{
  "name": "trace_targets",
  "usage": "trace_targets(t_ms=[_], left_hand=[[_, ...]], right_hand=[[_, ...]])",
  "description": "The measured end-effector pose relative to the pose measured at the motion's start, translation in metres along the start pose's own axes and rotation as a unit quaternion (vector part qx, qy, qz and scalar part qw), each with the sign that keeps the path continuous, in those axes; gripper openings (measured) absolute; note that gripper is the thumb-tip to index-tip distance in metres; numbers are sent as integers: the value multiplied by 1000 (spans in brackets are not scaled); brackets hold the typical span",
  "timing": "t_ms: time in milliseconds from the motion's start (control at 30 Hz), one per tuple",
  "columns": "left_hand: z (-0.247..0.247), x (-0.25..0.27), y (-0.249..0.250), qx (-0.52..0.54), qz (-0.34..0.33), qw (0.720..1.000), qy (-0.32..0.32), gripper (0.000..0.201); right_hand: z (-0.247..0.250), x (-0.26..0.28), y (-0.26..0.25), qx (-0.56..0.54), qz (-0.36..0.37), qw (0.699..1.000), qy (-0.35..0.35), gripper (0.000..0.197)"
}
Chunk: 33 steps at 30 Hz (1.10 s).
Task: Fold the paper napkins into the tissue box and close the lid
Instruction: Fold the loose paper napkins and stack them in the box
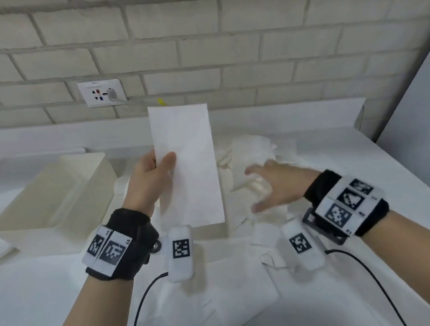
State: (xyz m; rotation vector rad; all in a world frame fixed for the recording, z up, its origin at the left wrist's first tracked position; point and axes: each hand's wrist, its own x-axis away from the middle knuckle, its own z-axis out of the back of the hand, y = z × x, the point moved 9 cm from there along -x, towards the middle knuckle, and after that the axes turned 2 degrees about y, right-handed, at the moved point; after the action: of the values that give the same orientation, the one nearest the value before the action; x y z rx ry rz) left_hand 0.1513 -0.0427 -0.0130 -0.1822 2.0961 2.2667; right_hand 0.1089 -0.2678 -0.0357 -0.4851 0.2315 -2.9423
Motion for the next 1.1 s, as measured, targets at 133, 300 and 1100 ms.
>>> trace_targets(t_ms=[133,300,1100], left_hand=[[8,11,-20,-18,32,999,14,17],[10,21,-33,-8,66,998,11,21],[6,24,-11,-25,-56,998,32,59]], right_hand=[[-53,-16,9,86,-12,995,-56,70],[-47,-28,-1,122,54,991,0,37],[90,2,-32,-465,228,825,225,20]])
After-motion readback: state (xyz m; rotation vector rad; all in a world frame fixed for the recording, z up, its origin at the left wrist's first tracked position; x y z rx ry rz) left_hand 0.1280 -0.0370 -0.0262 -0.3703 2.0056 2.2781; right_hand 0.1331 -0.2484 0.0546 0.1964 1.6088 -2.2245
